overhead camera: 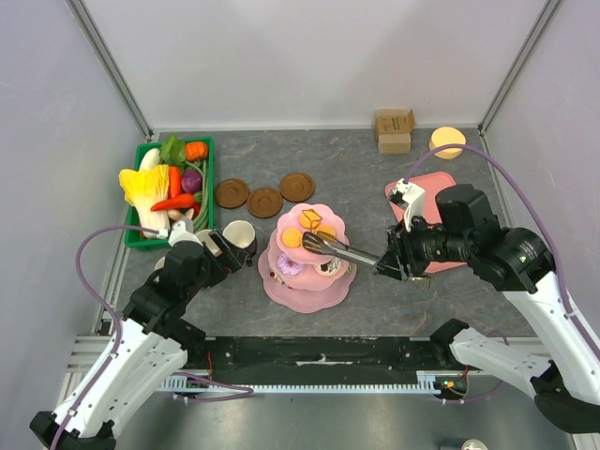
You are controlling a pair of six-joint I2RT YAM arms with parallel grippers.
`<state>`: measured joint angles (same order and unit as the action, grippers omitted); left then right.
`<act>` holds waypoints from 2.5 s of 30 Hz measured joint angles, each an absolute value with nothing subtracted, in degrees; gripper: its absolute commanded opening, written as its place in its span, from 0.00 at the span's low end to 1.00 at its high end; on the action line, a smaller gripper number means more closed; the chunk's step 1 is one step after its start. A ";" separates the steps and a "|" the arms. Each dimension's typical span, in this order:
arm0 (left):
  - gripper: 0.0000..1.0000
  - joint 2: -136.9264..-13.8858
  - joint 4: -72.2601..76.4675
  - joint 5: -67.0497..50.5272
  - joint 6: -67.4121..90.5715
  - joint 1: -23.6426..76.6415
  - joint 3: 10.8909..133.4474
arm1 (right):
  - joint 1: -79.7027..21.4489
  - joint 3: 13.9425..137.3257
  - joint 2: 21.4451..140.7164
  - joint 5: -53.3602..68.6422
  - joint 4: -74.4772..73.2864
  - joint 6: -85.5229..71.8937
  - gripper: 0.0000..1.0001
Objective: Serve the afternoon tea
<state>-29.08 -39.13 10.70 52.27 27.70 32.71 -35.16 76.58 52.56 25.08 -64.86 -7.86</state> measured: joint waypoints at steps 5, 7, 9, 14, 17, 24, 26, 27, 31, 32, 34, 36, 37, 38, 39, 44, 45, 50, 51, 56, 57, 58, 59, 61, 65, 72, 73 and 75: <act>0.99 -29.08 -39.18 10.92 52.47 27.70 32.69 | -35.40 77.41 52.56 25.17 -64.93 -7.81 0.52; 0.99 -29.08 -39.18 10.92 52.53 27.70 32.69 | -35.40 77.65 52.56 25.17 -65.01 -7.81 0.52; 0.99 -29.08 -39.18 10.92 52.58 27.70 32.69 | -35.40 77.95 52.56 25.17 -65.04 -7.81 0.52; 0.99 -29.08 -39.18 10.94 52.62 27.70 32.69 | -35.40 78.17 52.56 25.19 -65.19 -7.81 0.52; 0.99 -29.08 -39.20 10.94 52.62 27.70 32.69 | -35.40 78.91 52.53 25.41 -65.28 -7.79 0.52; 0.99 -29.04 -39.22 10.94 52.62 27.70 32.69 | -35.40 82.26 50.46 27.20 -65.25 -6.92 0.51; 0.99 -28.82 -39.35 10.96 52.62 27.70 32.69 | -35.40 82.83 49.45 28.25 -65.25 -6.11 0.51; 0.99 -28.64 -39.40 10.96 52.62 27.70 32.69 | -35.40 83.09 48.69 28.73 -65.23 -5.74 0.52; 0.99 -28.05 -39.44 10.98 52.62 27.70 32.69 | -35.40 83.61 45.95 29.45 -64.64 -4.91 0.51; 0.99 -27.99 -39.44 10.98 52.62 27.70 32.69 | -35.40 83.83 45.25 29.56 -64.16 -4.89 0.51; 1.00 -27.94 -39.66 11.00 52.62 27.70 32.69 | -35.40 84.47 43.92 29.56 -63.07 -5.08 0.51; 0.99 -27.94 -39.99 11.00 52.62 27.70 32.69 | -35.42 85.60 42.87 27.81 -61.19 -6.35 0.51; 0.99 -27.94 -40.21 11.00 52.62 27.70 32.69 | -35.42 86.11 42.65 26.06 -60.14 -7.18 0.51; 0.99 -27.92 -40.32 11.00 52.62 27.70 32.69 | -35.44 86.52 42.63 23.59 -59.11 -8.16 0.50; 0.99 -27.88 -40.42 10.98 52.62 27.70 32.69 | -35.48 86.72 42.63 19.92 -57.93 -9.47 0.50; 0.99 -26.92 -40.77 11.00 52.62 27.70 32.69 | -35.46 86.37 44.14 -1.93 -55.83 -15.68 0.48; 0.99 -26.65 -40.95 11.00 52.62 27.70 32.69 | -35.46 85.60 44.58 -6.72 -55.27 -16.84 0.48; 0.99 -25.12 -42.22 11.05 52.62 27.70 32.93 | -35.42 78.06 48.12 -20.10 -53.74 -20.67 0.48; 1.00 -24.82 -42.61 11.16 52.62 27.70 33.12 | -35.42 75.64 49.19 -21.80 -53.54 -21.41 0.48; 0.99 -23.53 -44.47 11.90 52.62 27.70 34.13 | -35.42 63.92 51.66 -24.80 -52.80 -24.16 0.49; 0.99 -23.40 -44.56 11.92 52.62 27.70 34.17 | -35.42 61.84 51.48 -24.80 -52.77 -24.58 0.49; 0.99 -23.18 -44.82 11.92 52.62 27.70 34.17 | -35.42 59.22 50.98 -24.58 -52.29 -25.15 0.49; 0.99 -22.98 -45.08 11.92 52.64 27.70 34.17 | -35.42 56.62 50.35 -24.25 -51.88 -25.69 0.50; 0.99 -22.70 -45.50 11.92 52.64 27.70 34.20 | -35.40 52.31 49.30 -23.92 -51.05 -26.74 0.50; 0.99 -22.59 -46.74 11.90 52.64 27.70 34.20 | -35.40 45.56 48.21 -23.09 -48.90 -28.53 0.52; 0.99 -22.09 -47.68 11.81 53.15 27.70 34.20 | -35.42 37.78 48.56 -21.71 -45.08 -31.53 0.57; 0.99 -22.04 -47.70 11.73 53.28 27.70 34.20 | -35.44 37.21 48.95 -21.50 -44.71 -31.99 0.59; 0.99 -22.02 -47.72 11.62 53.52 27.70 34.20 | -35.48 36.86 49.65 -21.34 -44.16 -33.10 0.62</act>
